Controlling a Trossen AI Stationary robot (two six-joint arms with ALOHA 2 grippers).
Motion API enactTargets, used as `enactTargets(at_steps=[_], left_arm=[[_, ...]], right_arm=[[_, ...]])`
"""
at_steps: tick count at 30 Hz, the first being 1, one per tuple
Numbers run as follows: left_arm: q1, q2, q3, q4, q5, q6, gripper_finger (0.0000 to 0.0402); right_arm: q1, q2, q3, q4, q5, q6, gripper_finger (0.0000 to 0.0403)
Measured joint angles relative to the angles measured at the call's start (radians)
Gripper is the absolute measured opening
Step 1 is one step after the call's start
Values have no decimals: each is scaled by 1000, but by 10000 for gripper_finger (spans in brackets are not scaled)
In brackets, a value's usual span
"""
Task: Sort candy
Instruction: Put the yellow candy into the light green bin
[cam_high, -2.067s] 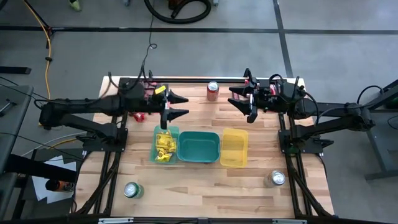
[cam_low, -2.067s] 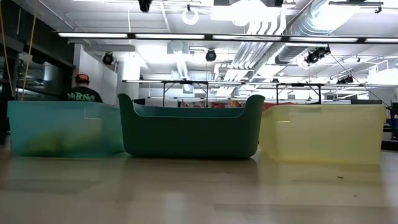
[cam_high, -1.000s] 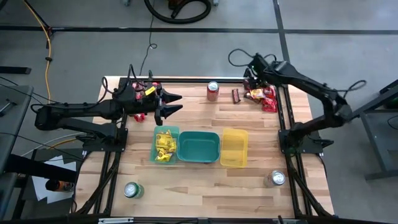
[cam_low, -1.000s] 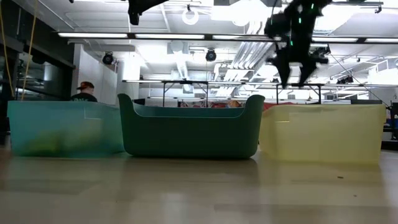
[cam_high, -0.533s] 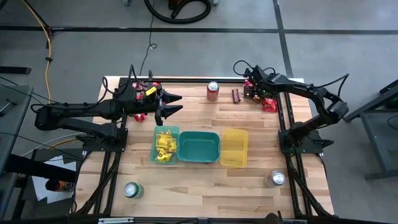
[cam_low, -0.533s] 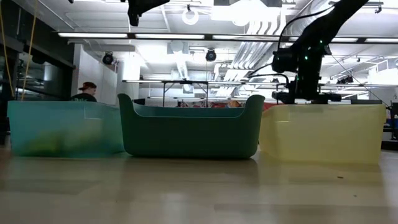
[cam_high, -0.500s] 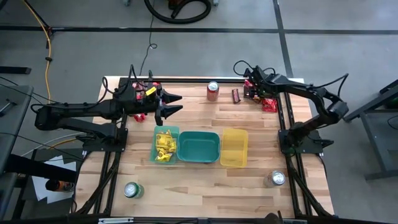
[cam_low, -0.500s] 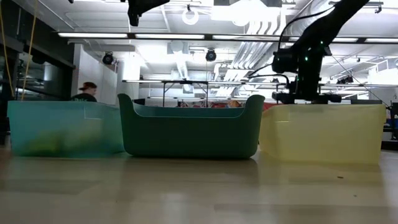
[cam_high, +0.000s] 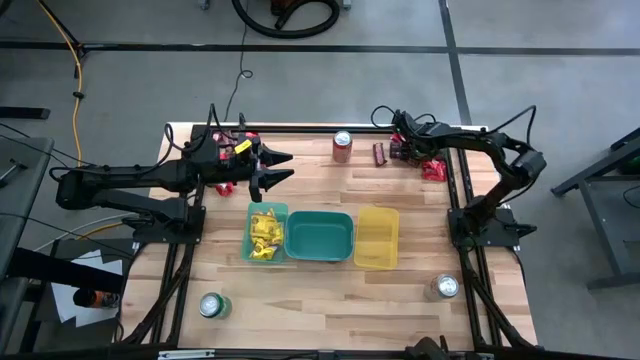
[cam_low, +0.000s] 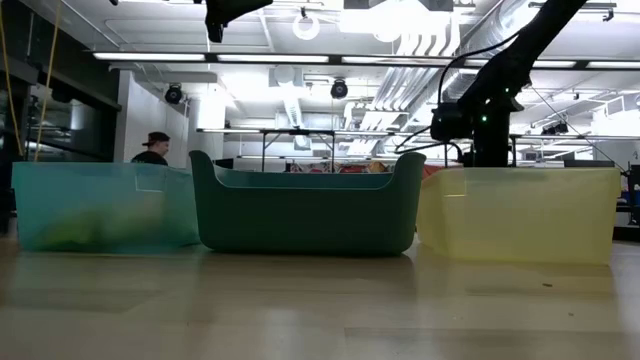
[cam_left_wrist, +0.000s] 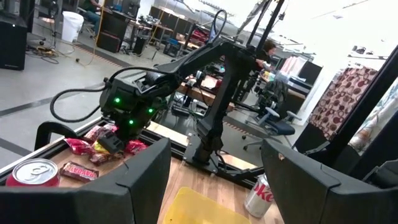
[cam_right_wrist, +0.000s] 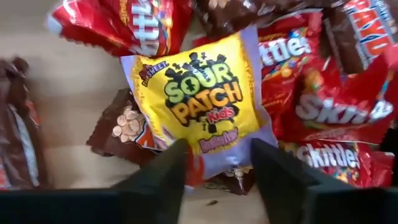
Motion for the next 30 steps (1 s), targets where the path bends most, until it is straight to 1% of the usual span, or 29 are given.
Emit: enactTargets(at_steps=[4,5,8,12,17,19,22,26,30], left_arm=[[1,-22,0,0,0,1,236],[4,-32,0,1,1,3,236],[13,-66,0,2,1,37,236],[33,-105,0,2,1,80,236],[54,-131,0,0,0,88,236],[57,-133,0,0,0,83,236],[57,-132,0,0,0,83,236],[57,-127,0,-1,0,75,236],[57,-128,0,3,-1,55,236]], right_arm=[[3,-15,0,-11,-26,-40,30],[9,-33,0,-11,-32,-58,16],[24,-107,18,-38,-35,-74,24],[62,-254,55,-48,-14,-128,5],[134,-442,109,-47,-2,-160,6],[180,-511,126,-32,-13,-182,2],[256,-595,132,15,-63,-209,4],[371,-657,132,82,-128,-273,1],[495,-661,132,150,-145,-318,1]])
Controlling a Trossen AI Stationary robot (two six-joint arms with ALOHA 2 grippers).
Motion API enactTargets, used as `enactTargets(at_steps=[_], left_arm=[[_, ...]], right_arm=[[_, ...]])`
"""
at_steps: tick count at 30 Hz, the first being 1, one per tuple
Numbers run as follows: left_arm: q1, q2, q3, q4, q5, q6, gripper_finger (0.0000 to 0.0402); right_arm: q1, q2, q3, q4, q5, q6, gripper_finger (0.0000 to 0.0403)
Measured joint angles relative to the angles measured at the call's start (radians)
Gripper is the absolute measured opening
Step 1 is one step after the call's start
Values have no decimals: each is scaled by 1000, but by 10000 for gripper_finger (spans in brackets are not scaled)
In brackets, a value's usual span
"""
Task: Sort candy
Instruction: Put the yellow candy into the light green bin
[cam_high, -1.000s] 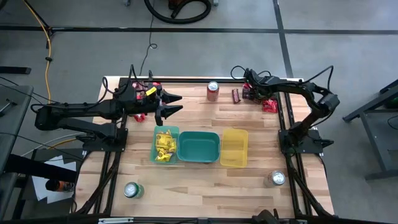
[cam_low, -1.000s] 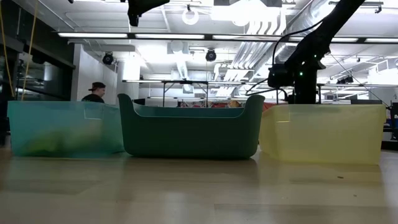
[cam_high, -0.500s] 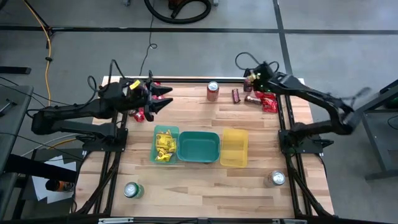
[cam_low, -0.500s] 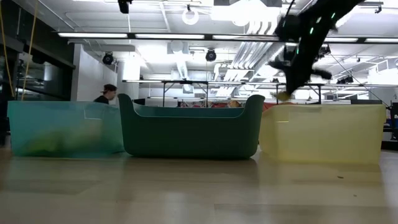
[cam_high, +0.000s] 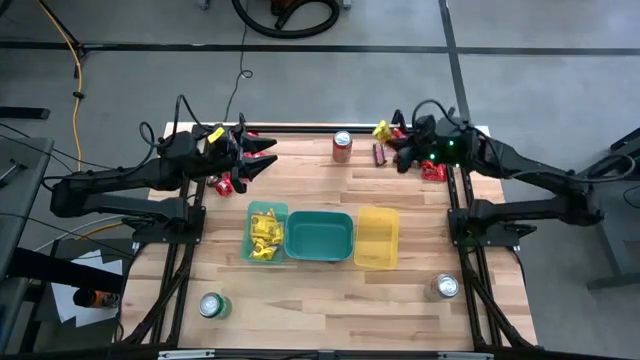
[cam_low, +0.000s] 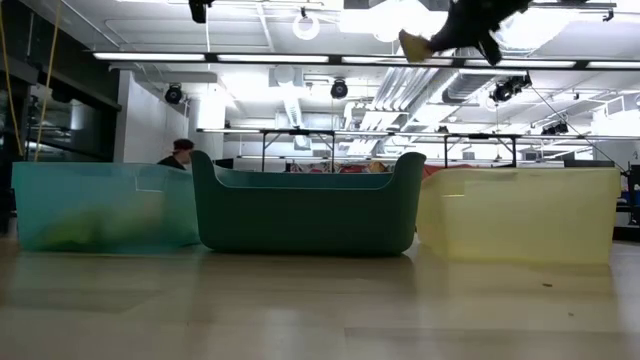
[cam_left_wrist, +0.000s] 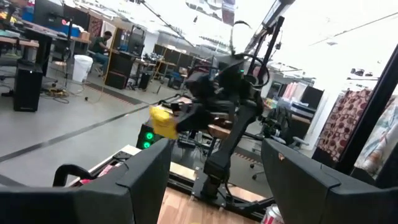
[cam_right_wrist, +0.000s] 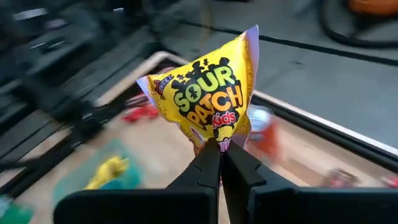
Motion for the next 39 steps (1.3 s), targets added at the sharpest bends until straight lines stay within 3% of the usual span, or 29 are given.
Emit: enactTargets(at_steps=[6,12,21,26,32,39], left_arm=[[0,0,0,-2,0,-21,236],[0,0,0,-2,0,-28,236],[-16,12,1,3,3,-85,236],[-72,81,1,-2,46,-8,236],[-120,177,1,41,62,62,236],[-157,198,1,62,85,107,236]], right_arm=[[162,70,0,174,-8,-79,1],[269,175,0,402,-118,-210,0],[350,322,0,704,-164,-339,0],[360,410,2,851,-202,-341,0],[359,500,97,822,-263,-376,0],[354,524,172,685,-298,-430,0]])
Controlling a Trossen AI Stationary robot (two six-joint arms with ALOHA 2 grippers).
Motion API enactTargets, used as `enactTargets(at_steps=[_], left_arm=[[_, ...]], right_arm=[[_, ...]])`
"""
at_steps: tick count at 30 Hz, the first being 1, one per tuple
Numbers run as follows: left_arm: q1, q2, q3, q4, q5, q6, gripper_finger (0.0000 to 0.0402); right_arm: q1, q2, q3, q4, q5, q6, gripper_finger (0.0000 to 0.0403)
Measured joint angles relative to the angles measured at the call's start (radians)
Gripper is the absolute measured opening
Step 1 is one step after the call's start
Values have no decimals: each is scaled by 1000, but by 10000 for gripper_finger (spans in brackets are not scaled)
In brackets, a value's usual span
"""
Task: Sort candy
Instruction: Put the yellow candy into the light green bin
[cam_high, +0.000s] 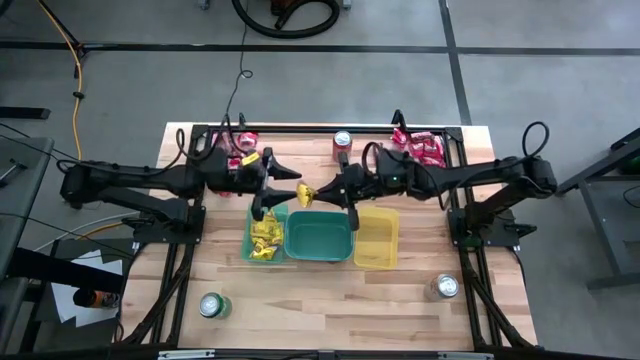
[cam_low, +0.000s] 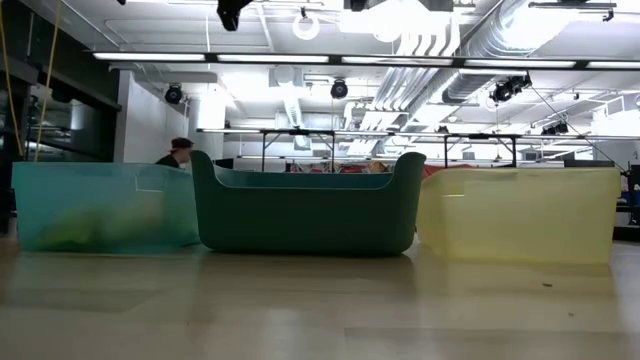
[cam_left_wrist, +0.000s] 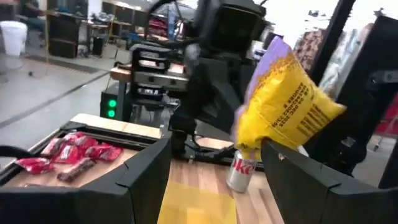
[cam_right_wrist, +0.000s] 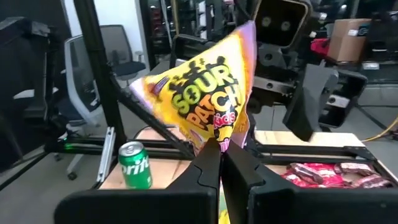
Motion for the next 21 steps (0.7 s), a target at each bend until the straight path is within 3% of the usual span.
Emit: enactTargets(at_steps=[12,17,21], left_arm=[[-57,0,0,6,48,81,236],[-57,6,0,5,-30,121,236],[-53,16,0,53,-30,124,236]], right_arm=[[-18,0,0,-8,-4,10,0],[-15,0,0,-1,-12,31,0],[-16,0,0,-1,-11,37,0]])
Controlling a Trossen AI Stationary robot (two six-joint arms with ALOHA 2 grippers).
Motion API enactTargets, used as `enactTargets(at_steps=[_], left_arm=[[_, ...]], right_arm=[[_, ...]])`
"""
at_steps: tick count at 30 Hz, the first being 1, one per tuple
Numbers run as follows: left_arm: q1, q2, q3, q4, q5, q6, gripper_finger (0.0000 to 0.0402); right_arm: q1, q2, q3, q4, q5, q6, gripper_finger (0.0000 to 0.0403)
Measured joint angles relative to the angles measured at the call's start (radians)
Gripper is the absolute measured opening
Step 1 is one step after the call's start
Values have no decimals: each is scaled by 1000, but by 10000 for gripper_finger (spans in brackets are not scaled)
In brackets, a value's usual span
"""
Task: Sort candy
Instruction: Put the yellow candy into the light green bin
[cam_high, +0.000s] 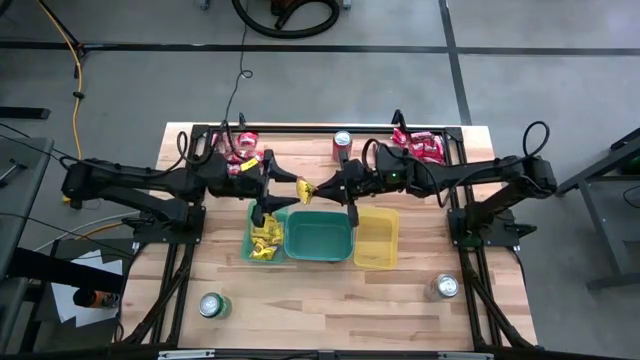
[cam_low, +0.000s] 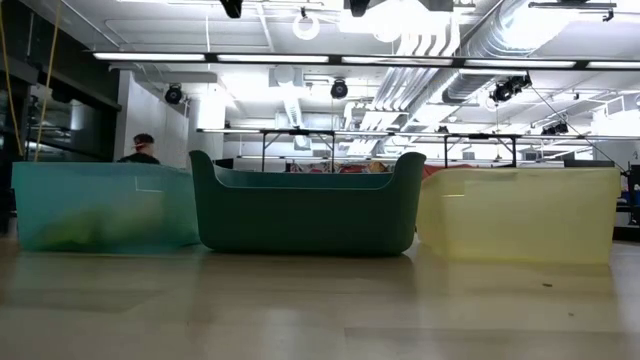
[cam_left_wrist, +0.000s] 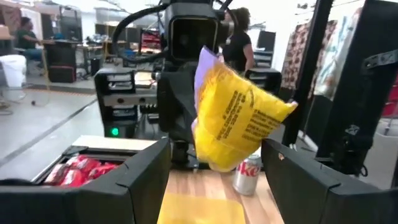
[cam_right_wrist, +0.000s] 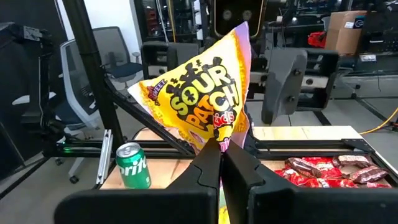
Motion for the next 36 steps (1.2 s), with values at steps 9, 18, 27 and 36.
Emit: enactTargets(at_steps=[9,18,27,36], left_arm=[[-1,32,0,26,10,14,165],[4,12,0,13,0,8,19],[12,-123,0,-254,-16,7,3],[12,-292,0,-714,-115,-55,1]], right_arm=[[0,0,0,-8,8,37,3],[0,-5,0,-21,78,45,107],[-2,-143,0,-154,248,-69,234],[-2,-285,0,-395,388,-75,248]])
